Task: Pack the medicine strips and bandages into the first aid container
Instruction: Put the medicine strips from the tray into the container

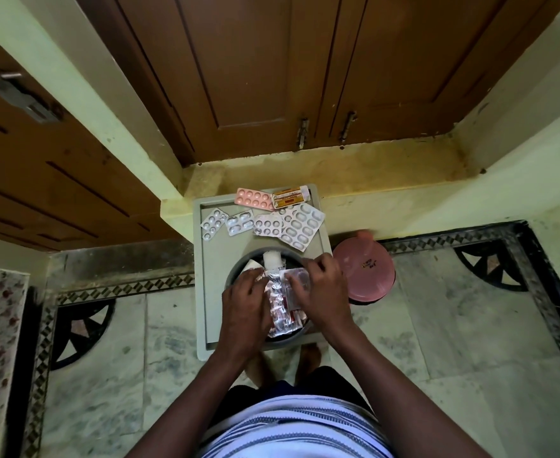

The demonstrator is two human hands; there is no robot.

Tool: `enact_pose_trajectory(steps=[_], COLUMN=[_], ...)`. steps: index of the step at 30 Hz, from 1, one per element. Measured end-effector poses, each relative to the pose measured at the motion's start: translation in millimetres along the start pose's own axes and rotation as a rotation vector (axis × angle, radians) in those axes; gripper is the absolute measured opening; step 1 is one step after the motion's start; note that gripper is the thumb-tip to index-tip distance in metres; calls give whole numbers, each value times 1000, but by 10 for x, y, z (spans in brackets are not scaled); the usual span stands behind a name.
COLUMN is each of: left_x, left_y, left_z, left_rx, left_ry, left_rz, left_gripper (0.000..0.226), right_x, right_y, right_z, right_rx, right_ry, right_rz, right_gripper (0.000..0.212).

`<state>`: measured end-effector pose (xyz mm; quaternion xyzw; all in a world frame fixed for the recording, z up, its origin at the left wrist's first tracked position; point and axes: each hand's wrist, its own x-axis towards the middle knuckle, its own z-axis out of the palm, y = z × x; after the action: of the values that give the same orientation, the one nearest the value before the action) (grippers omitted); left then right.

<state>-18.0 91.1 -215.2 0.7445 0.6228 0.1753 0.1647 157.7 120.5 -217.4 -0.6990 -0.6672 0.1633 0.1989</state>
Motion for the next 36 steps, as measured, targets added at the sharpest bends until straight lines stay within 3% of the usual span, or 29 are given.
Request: enact_pose_trajectory(steps=[5, 10, 13, 15, 20, 29, 36], left_x=[479, 1188, 1560, 1729, 1867, 1823, 1790], left_y=[7, -131, -267, -354, -512, -646, -640], left_z=[-109, -82, -2, 64, 182, 240, 184], left_rx=[-29, 23, 79, 124, 151, 34, -6], left_ry=[100, -11, -156, -241, -328, -254, -185], left_rz=[-27, -54, -74, -79, -59, -66, -88], left_gripper=[27, 33, 49, 54, 59, 58, 20], right_x=[399, 869, 1123, 1263, 1361, 1112, 799], right_y=[64, 170, 241, 286, 377, 288, 80], right_z=[0, 95, 155, 208, 321, 171, -35], right_rx=[271, 210, 87, 34, 38, 331, 457], right_ry=[-25, -72, -100, -144, -159, -102, 49], right_rz=[254, 349, 395, 429, 408, 379, 347], right_gripper=[38, 58, 78, 82, 62, 39, 23])
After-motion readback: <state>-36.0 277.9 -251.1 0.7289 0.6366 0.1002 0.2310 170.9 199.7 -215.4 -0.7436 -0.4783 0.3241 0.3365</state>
